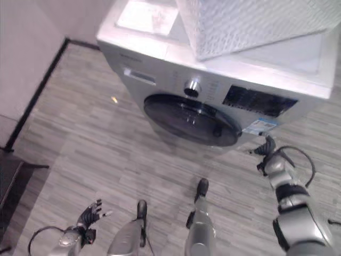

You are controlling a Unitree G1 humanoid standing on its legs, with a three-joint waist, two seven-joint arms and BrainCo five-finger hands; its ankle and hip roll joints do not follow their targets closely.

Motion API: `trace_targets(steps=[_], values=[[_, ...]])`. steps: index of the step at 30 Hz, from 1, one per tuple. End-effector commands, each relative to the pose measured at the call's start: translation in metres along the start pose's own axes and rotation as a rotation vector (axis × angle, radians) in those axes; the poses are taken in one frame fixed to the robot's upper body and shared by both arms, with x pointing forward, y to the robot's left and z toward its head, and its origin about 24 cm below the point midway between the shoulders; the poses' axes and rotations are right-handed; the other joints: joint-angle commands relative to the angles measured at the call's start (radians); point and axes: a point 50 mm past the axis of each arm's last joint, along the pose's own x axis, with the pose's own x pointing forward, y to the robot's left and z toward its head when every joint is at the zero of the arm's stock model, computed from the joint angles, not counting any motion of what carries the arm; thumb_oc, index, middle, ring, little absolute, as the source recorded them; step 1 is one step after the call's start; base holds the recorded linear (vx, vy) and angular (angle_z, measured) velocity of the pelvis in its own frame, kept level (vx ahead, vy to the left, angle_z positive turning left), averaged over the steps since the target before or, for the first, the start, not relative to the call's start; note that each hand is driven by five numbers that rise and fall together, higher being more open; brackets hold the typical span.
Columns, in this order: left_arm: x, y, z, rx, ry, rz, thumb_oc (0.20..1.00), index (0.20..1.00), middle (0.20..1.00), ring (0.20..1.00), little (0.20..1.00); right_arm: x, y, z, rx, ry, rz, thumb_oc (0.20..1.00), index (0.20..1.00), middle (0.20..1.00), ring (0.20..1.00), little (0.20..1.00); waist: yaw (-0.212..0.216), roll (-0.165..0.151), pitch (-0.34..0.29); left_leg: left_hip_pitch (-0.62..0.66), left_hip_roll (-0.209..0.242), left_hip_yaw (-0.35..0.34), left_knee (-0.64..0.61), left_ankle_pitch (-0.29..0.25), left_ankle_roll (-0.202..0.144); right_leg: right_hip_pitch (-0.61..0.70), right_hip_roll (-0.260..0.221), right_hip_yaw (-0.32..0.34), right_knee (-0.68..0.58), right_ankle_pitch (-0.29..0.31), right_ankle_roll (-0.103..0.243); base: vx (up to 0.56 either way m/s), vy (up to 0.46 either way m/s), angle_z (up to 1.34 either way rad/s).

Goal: Grab the laundry basket,head to the washer,open it,put in the laundry and shut it.

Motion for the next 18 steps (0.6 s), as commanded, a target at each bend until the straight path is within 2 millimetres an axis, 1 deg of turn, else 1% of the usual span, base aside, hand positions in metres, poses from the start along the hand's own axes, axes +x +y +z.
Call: trace_targets(steps=[1,2,4,5,6,7,9,10,11,12,13,15,17,18], values=[[0.0,0.015,0.016,0.011,-0.084,0.042,1.0,1.0,1.0,1.0,1.0,0.006,-0.009,0.015,-0.015,-0.042,-0.037,1.0,1.0,1.0,1.0,1.0,0.013,-0.046,-0.042,-0.064,0.003,0.016,0.026,-0.005,0.054,0.033,-0.09,0.037,0.077,-0.159,0.104,-0.02,-0.044,0.07],[0.001,0.013,0.019,0.009,-0.096,0.038,1.0,1.0,1.0,1.0,1.0,0.008,-0.013,0.018,-0.012,-0.042,-0.045,1.0,1.0,1.0,1.0,1.0,0.015,-0.044,-0.042,-0.072,0.003,0.016,0.02,0.0,0.052,0.024,-0.091,0.035,0.078,-0.159,0.104,0.0,-0.055,0.03],[0.002,0.01,0.024,0.001,-0.118,0.026,1.0,1.0,1.0,1.0,1.0,0.011,-0.02,0.032,-0.008,-0.078,-0.064,1.0,1.0,1.0,1.0,1.0,0.019,-0.04,-0.041,-0.081,0.004,0.018,0.007,0.011,0.048,0.014,-0.091,0.03,0.078,-0.158,0.105,0.03,-0.05,0.06],[0.003,0.007,0.028,-0.007,-0.135,0.021,1.0,1.0,1.0,1.0,1.0,0.012,-0.026,0.048,0.006,-0.126,-0.088,1.0,1.0,1.0,1.0,1.0,0.022,-0.039,-0.037,-0.084,0.005,0.018,0.002,0.015,0.047,0.008,-0.09,0.032,0.08,-0.158,0.103,0.03,-0.032,0.09],[0.003,0.007,0.028,-0.007,-0.135,0.021,1.0,1.0,1.0,1.0,1.0,0.012,-0.026,0.048,0.006,-0.126,-0.088,1.0,1.0,1.0,1.0,1.0,0.022,-0.039,-0.038,-0.085,0.005,0.018,0.002,0.015,0.047,0.007,-0.09,0.032,0.08,-0.158,0.103,0.02,-0.028,0.06],[0.003,0.006,0.028,-0.01,-0.136,0.019,1.0,1.0,1.0,1.0,1.0,0.013,-0.031,0.058,0.002,-0.157,-0.104,1.0,1.0,1.0,1.0,1.0,0.024,-0.04,-0.035,-0.088,0.006,0.018,0.0,0.018,0.046,0.005,-0.089,0.03,0.081,-0.159,0.103,0.0,0.0,0.0],[0.003,0.005,0.026,-0.015,-0.125,0.023,1.0,1.0,1.0,1.0,1.0,0.012,-0.034,0.073,-0.009,-0.21,-0.117,1.0,1.0,1.0,1.0,1.0,0.026,-0.041,-0.032,-0.085,0.011,0.017,-0.005,0.02,0.044,0.004,-0.084,0.029,0.084,-0.162,0.101,0.02,-0.006,-0.01],[0.004,0.004,0.026,-0.015,-0.124,0.026,1.0,1.0,1.0,1.0,1.0,0.011,-0.034,0.085,-0.009,-0.26,-0.124,1.0,1.0,1.0,1.0,1.0,0.023,-0.046,-0.035,-0.088,0.01,0.016,-0.006,0.022,0.045,0.001,-0.084,0.029,0.084,-0.161,0.101,0.05,-0.015,0.0],[0.004,0.003,0.023,-0.016,-0.111,0.033,1.0,1.0,1.0,1.0,1.0,0.004,-0.034,0.107,0.01,-0.366,-0.142,1.0,1.0,1.0,1.0,1.0,0.02,-0.051,-0.033,-0.084,0.016,0.015,-0.005,0.018,0.044,0.007,-0.078,0.028,0.085,-0.166,0.099,0.05,-0.018,-0.02],[0.004,0.003,0.021,-0.014,-0.1,0.034,1.0,1.0,1.0,1.0,1.0,0.001,-0.033,0.114,0.016,-0.402,-0.147,1.0,1.0,1.0,1.0,1.0,0.019,-0.055,-0.033,-0.083,0.018,0.012,-0.003,0.016,0.045,0.01,-0.076,0.026,0.083,-0.167,0.099,0.06,-0.041,-0.11],[0.004,0.002,0.018,-0.008,-0.09,0.035,1.0,1.0,1.0,1.0,1.0,-0.006,-0.03,0.127,0.004,-0.48,-0.143,1.0,1.0,1.0,1.0,1.0,0.017,-0.067,-0.03,-0.095,0.018,-0.005,0.009,0.012,0.048,0.014,-0.077,0.018,0.082,-0.168,0.096,0.04,-0.029,-0.14],[0.004,0.002,0.02,-0.006,-0.095,0.035,1.0,1.0,1.0,1.0,1.0,-0.007,-0.028,0.129,0.009,-0.488,-0.146,1.0,1.0,1.0,1.0,1.0,0.021,-0.067,-0.025,-0.096,0.02,-0.008,0.015,0.008,0.047,0.018,-0.074,0.017,0.082,-0.17,0.095,0.02,-0.015,-0.06],[0.005,0.004,0.024,-0.012,-0.109,0.042,1.0,1.0,1.0,1.0,1.0,-0.008,-0.033,0.139,0.019,-0.512,-0.172,1.0,1.0,1.0,1.0,1.0,0.028,-0.072,-0.017,-0.107,0.02,-0.011,0.022,0.009,0.045,0.024,-0.074,0.009,0.073,-0.168,0.094,0.0,-0.015,0.01],[0.005,0.004,0.024,-0.012,-0.109,0.043,1.0,1.0,1.0,1.0,1.0,-0.008,-0.033,0.139,0.019,-0.513,-0.172,1.0,1.0,1.0,1.0,1.0,0.026,-0.074,-0.019,-0.111,0.018,-0.012,0.021,0.011,0.046,0.022,-0.077,0.008,0.072,-0.167,0.095,0.01,-0.015,0.06]])
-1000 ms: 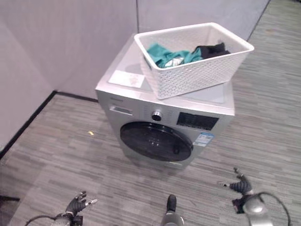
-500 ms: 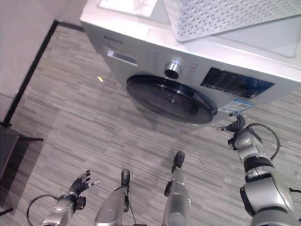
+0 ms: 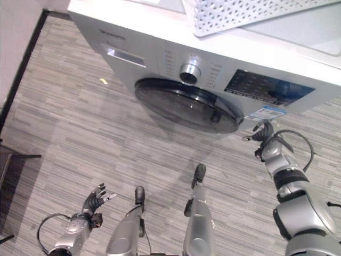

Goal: Grab the laundry basket,head to the washer,open it,put in the laundry and shut it.

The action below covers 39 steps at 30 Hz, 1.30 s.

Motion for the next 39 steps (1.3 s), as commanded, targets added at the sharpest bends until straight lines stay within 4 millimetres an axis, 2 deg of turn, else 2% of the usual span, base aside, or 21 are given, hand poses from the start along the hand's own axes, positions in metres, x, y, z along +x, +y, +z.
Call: trace_targets(steps=[1,3,5,6,7,8,12,16,18,24,28,31,32,37,39], values=[[-0.002,0.02,0.006,0.079,-0.026,0.034,1.0,1.0,1.0,1.0,1.0,-0.001,-0.036,0.117,0.096,-0.446,-0.174,1.0,1.0,1.0,1.0,1.0,0.059,-0.074,-0.024,-0.068,-0.009,0.0,0.06,-0.011,0.056,0.074,-0.097,0.033,0.069,-0.167,0.108,0.0,0.006,0.1],[-0.002,0.02,0.006,0.079,-0.026,0.034,1.0,1.0,1.0,1.0,1.0,-0.001,-0.036,0.117,0.096,-0.446,-0.174,1.0,1.0,1.0,1.0,1.0,0.057,-0.076,-0.027,-0.072,-0.012,-0.002,0.06,-0.009,0.057,0.071,-0.1,0.031,0.068,-0.165,0.109,0.01,0.009,0.08],[-0.003,0.024,0.001,0.078,0.002,0.059,1.0,1.0,1.0,1.0,1.0,-0.007,-0.033,0.129,0.123,-0.494,-0.186,1.0,1.0,1.0,1.0,1.0,0.056,-0.085,-0.028,-0.071,-0.011,-0.003,0.06,-0.012,0.059,0.078,-0.098,0.032,0.064,-0.166,0.108,0.01,0.007,0.02],[-0.003,0.024,0.001,0.078,0.002,0.059,1.0,1.0,1.0,1.0,1.0,-0.007,-0.032,0.129,0.123,-0.493,-0.186,1.0,1.0,1.0,1.0,1.0,0.057,-0.085,-0.028,-0.071,-0.011,-0.003,0.061,-0.012,0.059,0.078,-0.098,0.031,0.064,-0.166,0.108,0.0,0.0,0.0],[-0.005,0.027,-0.004,0.079,0.025,0.077,1.0,1.0,1.0,1.0,1.0,-0.015,-0.029,0.135,0.146,-0.532,-0.198,1.0,1.0,1.0,1.0,1.0,0.056,-0.093,-0.024,-0.063,-0.006,-0.003,0.064,-0.02,0.061,0.084,-0.092,0.034,0.068,-0.168,0.108,0.02,0.015,-0.03],[-0.006,0.028,-0.008,0.081,0.047,0.089,1.0,1.0,1.0,1.0,1.0,-0.021,-0.024,0.133,0.178,-0.545,-0.202,1.0,1.0,1.0,1.0,1.0,0.05,-0.104,-0.027,-0.065,-0.01,-0.008,0.066,-0.024,0.066,0.084,-0.095,0.031,0.071,-0.167,0.108,0.02,0.015,-0.03],[-0.006,0.029,-0.011,0.092,0.063,0.093,1.0,1.0,1.0,1.0,1.0,-0.03,-0.012,0.123,0.215,-0.534,-0.192,1.0,1.0,1.0,1.0,1.0,0.051,-0.116,-0.026,-0.063,-0.011,-0.016,0.075,-0.033,0.072,0.093,-0.1,0.024,0.078,-0.17,0.108,0.0,0.009,0.0],[-0.004,0.028,-0.007,0.11,0.061,0.086,1.0,1.0,1.0,1.0,1.0,-0.037,-0.003,0.113,0.245,-0.506,-0.197,1.0,1.0,1.0,1.0,1.0,0.054,-0.13,-0.02,-0.071,-0.016,-0.029,0.096,-0.046,0.078,0.107,-0.105,0.013,0.08,-0.17,0.109,0.01,0.03,0.08],[-0.003,0.03,-0.006,0.114,0.068,0.089,1.0,1.0,1.0,1.0,1.0,-0.044,0.008,0.104,0.27,-0.484,-0.187,1.0,1.0,1.0,1.0,1.0,0.06,-0.142,-0.016,-0.076,-0.015,-0.039,0.118,-0.063,0.081,0.126,-0.104,0.005,0.081,-0.173,0.109,0.03,0.024,0.15],[-0.002,0.035,-0.005,0.118,0.073,0.104,1.0,1.0,1.0,1.0,1.0,-0.055,0.025,0.093,0.329,-0.457,-0.151,1.0,1.0,1.0,1.0,1.0,0.073,-0.168,-0.016,-0.098,-0.024,-0.07,0.151,-0.079,0.089,0.151,-0.106,-0.016,0.081,-0.177,0.112,0.02,0.003,0.16],[-0.002,0.036,-0.003,0.114,0.07,0.111,1.0,1.0,1.0,1.0,1.0,-0.057,0.03,0.092,0.362,-0.441,-0.15,1.0,1.0,1.0,1.0,1.0,0.081,-0.176,-0.017,-0.112,-0.03,-0.082,0.168,-0.085,0.092,0.161,-0.109,-0.028,0.079,-0.177,0.113,0.01,0.003,0.19],[-0.002,0.036,-0.003,0.118,0.071,0.112,1.0,1.0,1.0,1.0,1.0,-0.061,0.039,0.095,0.407,-0.438,-0.133,1.0,1.0,1.0,1.0,1.0,0.089,-0.184,-0.015,-0.12,-0.034,-0.094,0.178,-0.089,0.093,0.17,-0.109,-0.035,0.078,-0.178,0.113,0.02,0.013,0.27],[-0.001,0.034,-0.004,0.121,0.079,0.109,1.0,1.0,1.0,1.0,1.0,-0.065,0.048,0.093,0.44,-0.427,-0.101,1.0,1.0,1.0,1.0,1.0,0.095,-0.191,-0.018,-0.125,-0.038,-0.105,0.186,-0.093,0.096,0.179,-0.109,-0.045,0.076,-0.18,0.115,0.03,0.004,0.17],[-0.002,0.033,-0.004,0.115,0.073,0.108,1.0,1.0,1.0,1.0,1.0,-0.069,0.058,0.09,0.481,-0.406,-0.073,1.0,1.0,1.0,1.0,1.0,0.104,-0.196,-0.02,-0.143,-0.048,-0.124,0.203,-0.099,0.098,0.191,-0.111,-0.058,0.071,-0.179,0.118,0.03,-0.001,0.13],[-0.002,0.034,-0.001,0.093,0.058,0.115,1.0,1.0,1.0,1.0,1.0,-0.064,0.054,0.084,0.467,-0.383,-0.1,1.0,1.0,1.0,1.0,1.0,0.112,-0.188,-0.019,-0.154,-0.059,-0.131,0.206,-0.098,0.098,0.189,-0.114,-0.064,0.072,-0.181,0.118,0.02,0.004,0.1]])
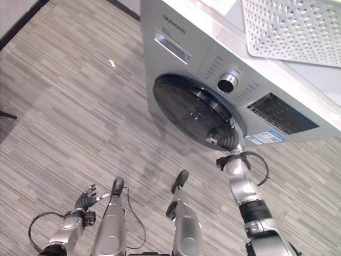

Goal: Grab the laundry basket,head to the washer,open it,put in the laundry and shut it.

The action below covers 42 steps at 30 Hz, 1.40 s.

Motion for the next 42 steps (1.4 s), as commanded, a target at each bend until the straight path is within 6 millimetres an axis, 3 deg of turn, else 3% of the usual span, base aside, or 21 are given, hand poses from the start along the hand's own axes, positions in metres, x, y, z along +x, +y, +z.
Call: trace_targets(steps=[1,6,10,15,16,18,21,26,27,29,30,31,34,40,41,42], values=[[-0.005,0.01,-0.006,0.033,0.0,0.016,1.0,1.0,1.0,1.0,1.0,0.009,-0.009,0.033,0.039,-0.163,-0.026,1.0,1.0,1.0,1.0,1.0,0.048,0.014,-0.039,-0.017,-0.041,0.038,0.008,-0.061,0.113,0.125,-0.096,0.045,0.072,-0.155,0.125,0.02,0.02,0.08],[-0.007,0.014,-0.008,-0.008,-0.002,0.046,1.0,1.0,1.0,1.0,1.0,0.02,-0.016,0.034,0.057,-0.137,-0.052,1.0,1.0,1.0,1.0,1.0,0.049,0.043,-0.022,-0.033,-0.052,0.048,0.001,-0.047,0.112,0.095,-0.106,0.061,0.081,-0.154,0.123,0.0,0.015,0.06],[-0.007,0.015,0.008,-0.004,-0.076,0.042,1.0,1.0,1.0,1.0,1.0,0.016,0.012,0.052,0.176,-0.183,0.055,1.0,1.0,1.0,1.0,1.0,0.054,0.052,-0.013,-0.038,-0.051,0.062,-0.007,-0.04,0.113,0.07,-0.108,0.076,0.085,-0.151,0.123,-0.01,0.004,-0.12],[-0.011,0.025,0.053,-0.075,-0.279,0.047,1.0,1.0,1.0,1.0,1.0,-0.014,0.081,0.078,0.351,-0.218,0.355,1.0,1.0,1.0,1.0,1.0,0.07,0.075,-0.013,-0.032,-0.047,0.069,-0.015,-0.032,0.109,0.063,-0.111,0.074,0.092,-0.156,0.119,0.01,-0.021,-0.09],[-0.017,0.032,0.067,-0.132,-0.339,0.067,1.0,1.0,1.0,1.0,1.0,-0.03,0.108,0.081,0.374,-0.199,0.499,1.0,1.0,1.0,1.0,1.0,0.083,0.093,-0.017,-0.012,-0.031,0.067,-0.013,-0.055,0.101,0.081,-0.097,0.078,0.098,-0.181,0.123,0.07,-0.05,-0.14],[-0.022,0.037,0.074,-0.15,-0.373,0.081,1.0,1.0,1.0,1.0,1.0,-0.037,0.119,0.081,0.375,-0.183,0.557,1.0,1.0,1.0,1.0,1.0,0.085,0.098,-0.02,-0.009,-0.03,0.068,-0.012,-0.057,0.1,0.086,-0.096,0.077,0.099,-0.184,0.122,0.04,-0.032,-0.1],[-0.041,0.045,0.105,-0.127,-0.525,0.083,1.0,1.0,1.0,1.0,1.0,-0.055,0.149,0.078,0.382,-0.112,0.722,1.0,1.0,1.0,1.0,1.0,0.099,0.102,-0.028,0.002,-0.035,0.075,-0.015,-0.041,0.103,0.084,-0.108,0.07,0.11,-0.172,0.115,-0.03,0.005,-0.12],[-0.086,0.044,0.176,0.001,-0.855,0.019,1.0,1.0,1.0,1.0,1.0,-0.071,0.173,0.059,0.271,-0.018,0.855,1.0,1.0,1.0,1.0,1.0,0.126,0.105,-0.035,0.05,-0.017,0.089,-0.017,-0.056,0.099,0.094,-0.109,0.062,0.155,-0.194,0.12,-0.01,-0.048,-0.15],[-0.104,0.04,0.2,0.041,-0.972,-0.046,1.0,1.0,1.0,1.0,1.0,-0.07,0.173,0.052,0.239,0.003,0.86,1.0,1.0,1.0,1.0,1.0,0.129,0.11,-0.038,0.062,-0.013,0.091,-0.018,-0.058,0.097,0.105,-0.109,0.056,0.158,-0.199,0.123,0.01,-0.06,-0.01],[-0.128,0.032,0.225,0.068,-1.071,-0.238,1.0,1.0,1.0,1.0,1.0,-0.073,0.173,0.035,0.163,0.039,0.888,1.0,1.0,1.0,1.0,1.0,0.124,0.122,-0.051,0.083,-0.011,0.095,-0.023,-0.06,0.096,0.122,-0.109,0.051,0.161,-0.206,0.126,0.04,-0.04,0.12],[-0.15,0.023,0.244,0.119,-1.101,-0.452,1.0,1.0,1.0,1.0,1.0,-0.083,0.176,0.013,0.103,0.107,0.937,1.0,1.0,1.0,1.0,1.0,0.118,0.137,-0.074,0.11,-0.009,0.102,-0.028,-0.064,0.095,0.142,-0.111,0.053,0.164,-0.211,0.129,0.05,-0.026,0.12],[-0.15,0.024,0.244,0.119,-1.1,-0.452,1.0,1.0,1.0,1.0,1.0,-0.084,0.177,0.013,0.104,0.107,0.937,1.0,1.0,1.0,1.0,1.0,0.119,0.136,-0.073,0.112,-0.009,0.103,-0.029,-0.064,0.095,0.143,-0.111,0.053,0.163,-0.211,0.129,0.07,-0.01,0.03],[-0.168,-0.003,0.253,0.204,-0.987,-0.759,1.0,1.0,1.0,1.0,1.0,-0.103,0.187,-0.01,0.062,0.188,1.009,1.0,1.0,1.0,1.0,1.0,0.105,0.157,-0.112,0.189,-0.003,0.132,-0.041,-0.079,0.104,0.164,-0.112,0.074,0.188,-0.217,0.138,0.08,0.006,-0.13],[-0.172,-0.037,0.248,0.178,-0.865,-1.012,1.0,1.0,1.0,1.0,1.0,-0.121,0.207,0.004,0.225,0.233,1.109,1.0,1.0,1.0,1.0,1.0,0.098,0.168,-0.132,0.245,0.0,0.148,-0.048,-0.081,0.106,0.188,-0.111,0.092,0.208,-0.229,0.142,0.06,0.0,-0.15],[-0.164,-0.059,0.24,0.193,-0.771,-1.116,1.0,1.0,1.0,1.0,1.0,-0.135,0.223,0.027,0.362,0.233,1.22,1.0,1.0,1.0,1.0,1.0,0.098,0.175,-0.149,0.268,-0.002,0.144,-0.06,-0.074,0.102,0.205,-0.114,0.087,0.216,-0.239,0.144,0.04,-0.012,-0.17],[-0.164,-0.06,0.24,0.194,-0.771,-1.118,1.0,1.0,1.0,1.0,1.0,-0.135,0.223,0.027,0.363,0.234,1.219,1.0,1.0,1.0,1.0,1.0,0.1,0.175,-0.149,0.268,-0.002,0.144,-0.061,-0.074,0.102,0.205,-0.114,0.087,0.216,-0.239,0.144,0.05,-0.008,0.01]])
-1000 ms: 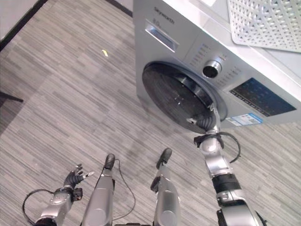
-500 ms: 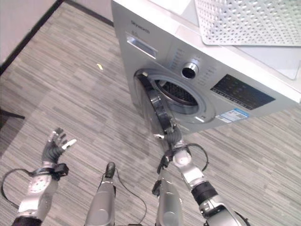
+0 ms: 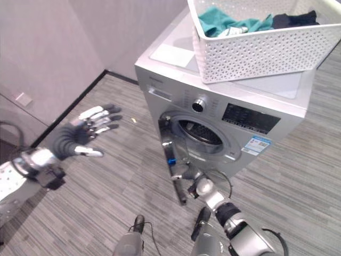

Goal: Grab the laundry basket,head to the washer,open it,put in the laundry and shut it.

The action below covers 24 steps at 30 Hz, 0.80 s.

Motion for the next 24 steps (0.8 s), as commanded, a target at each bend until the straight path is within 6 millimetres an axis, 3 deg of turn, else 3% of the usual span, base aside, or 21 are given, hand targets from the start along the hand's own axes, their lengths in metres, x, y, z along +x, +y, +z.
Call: trace_targets(steps=[1,4,5,8,9,12,14,15,16,18,19,20,22,24], values=[[0.005,-0.011,0.007,-0.019,-0.01,-0.08,1.0,1.0,1.0,1.0,1.0,0.004,0.107,0.04,0.236,-0.091,0.399,1.0,1.0,1.0,1.0,1.0,0.046,-0.067,0.055,0.035,-0.076,0.034,0.017,-0.056,0.083,0.198,-0.121,0.043,-0.117,-0.008,0.117,0.03,0.007,0.04],[0.012,-0.014,-0.012,-0.09,0.033,-0.087,1.0,1.0,1.0,1.0,1.0,0.002,0.133,0.053,0.364,-0.088,0.481,1.0,1.0,1.0,1.0,1.0,0.057,-0.059,0.046,0.044,-0.074,0.037,0.011,-0.055,0.082,0.205,-0.12,0.042,-0.115,-0.01,0.118,0.01,0.001,0.07],[0.017,-0.017,-0.024,-0.12,0.065,-0.094,1.0,1.0,1.0,1.0,1.0,-0.003,0.152,0.056,0.526,-0.054,0.55,1.0,1.0,1.0,1.0,1.0,0.062,-0.054,0.044,0.041,-0.072,0.035,0.012,-0.053,0.081,0.205,-0.122,0.039,-0.113,-0.011,0.12,0.01,-0.003,0.18],[0.02,-0.017,-0.041,-0.179,0.081,-0.063,1.0,1.0,1.0,1.0,1.0,-0.005,0.162,0.056,0.65,-0.031,0.571,1.0,1.0,1.0,1.0,1.0,0.066,-0.049,0.046,0.036,-0.072,0.034,0.014,-0.051,0.078,0.204,-0.122,0.036,-0.114,-0.013,0.12,-0.01,0.015,0.15],[0.022,-0.011,-0.054,-0.178,0.116,-0.016,1.0,1.0,1.0,1.0,1.0,-0.004,0.156,0.061,0.568,-0.076,0.537,1.0,1.0,1.0,1.0,1.0,0.056,-0.049,0.049,0.03,-0.071,0.033,0.016,-0.048,0.077,0.202,-0.121,0.035,-0.115,-0.012,0.121,-0.01,0.029,0.09],[0.023,-0.005,-0.057,-0.136,0.139,0.008,1.0,1.0,1.0,1.0,1.0,-0.002,0.149,0.055,0.465,-0.078,0.502,1.0,1.0,1.0,1.0,1.0,0.043,-0.049,0.051,0.023,-0.07,0.03,0.018,-0.045,0.075,0.204,-0.121,0.033,-0.118,-0.012,0.121,0.0,0.017,0.05],[0.018,0.002,-0.068,-0.116,0.212,0.014,1.0,1.0,1.0,1.0,1.0,-0.001,0.134,0.035,0.303,-0.053,0.446,1.0,1.0,1.0,1.0,1.0,0.014,-0.054,0.051,0.02,-0.072,0.036,0.014,-0.043,0.073,0.203,-0.121,0.038,-0.123,-0.009,0.122,0.01,0.058,0.02],[0.007,0.006,-0.094,-0.174,0.365,-0.004,1.0,1.0,1.0,1.0,1.0,-0.005,0.114,0.005,0.17,0.001,0.403,1.0,1.0,1.0,1.0,1.0,-0.028,-0.063,0.045,0.021,-0.07,0.053,0.004,-0.042,0.072,0.195,-0.118,0.049,-0.128,-0.004,0.124,0.02,0.071,0.02],[0.008,0.006,-0.095,-0.174,0.365,-0.006,1.0,1.0,1.0,1.0,1.0,-0.005,0.114,0.004,0.171,0.001,0.401,1.0,1.0,1.0,1.0,1.0,-0.025,-0.062,0.044,0.021,-0.07,0.054,0.004,-0.042,0.072,0.194,-0.118,0.05,-0.127,-0.004,0.124,0.02,0.089,-0.02],[0.001,-0.001,-0.123,-0.302,0.512,-0.116,1.0,1.0,1.0,1.0,1.0,-0.015,0.088,-0.029,0.069,0.058,0.369,1.0,1.0,1.0,1.0,1.0,-0.091,-0.078,0.041,0.034,-0.066,0.084,-0.009,-0.046,0.069,0.174,-0.112,0.078,-0.127,0.002,0.128,0.02,0.076,-0.22],[-0.003,-0.008,-0.143,-0.393,0.565,-0.172,1.0,1.0,1.0,1.0,1.0,-0.028,0.045,-0.065,0.003,0.135,0.258,1.0,1.0,1.0,1.0,1.0,-0.133,-0.095,0.039,0.04,-0.061,0.103,-0.017,-0.048,0.069,0.155,-0.107,0.099,-0.122,0.005,0.131,0.01,0.044,-0.48],[-0.002,-0.008,-0.143,-0.393,0.564,-0.174,1.0,1.0,1.0,1.0,1.0,-0.028,0.044,-0.066,0.003,0.136,0.257,1.0,1.0,1.0,1.0,1.0,-0.13,-0.094,0.038,0.04,-0.061,0.104,-0.017,-0.049,0.069,0.153,-0.106,0.1,-0.121,0.005,0.131,0.01,0.02,-0.57],[-0.001,-0.01,-0.161,-0.393,0.626,-0.221,1.0,1.0,1.0,1.0,1.0,-0.045,0.006,-0.094,-0.031,0.212,0.133,1.0,1.0,1.0,1.0,1.0,-0.171,-0.113,0.036,0.045,-0.054,0.122,-0.02,-0.053,0.069,0.135,-0.097,0.121,-0.12,0.008,0.133,0.01,0.01,-0.51],[0.003,-0.004,-0.168,-0.334,0.659,-0.225,1.0,1.0,1.0,1.0,1.0,-0.063,-0.028,-0.109,-0.064,0.248,0.025,1.0,1.0,1.0,1.0,1.0,-0.203,-0.131,0.035,0.049,-0.049,0.142,-0.022,-0.056,0.069,0.118,-0.089,0.141,-0.119,0.014,0.137,0.01,0.005,-0.28]])
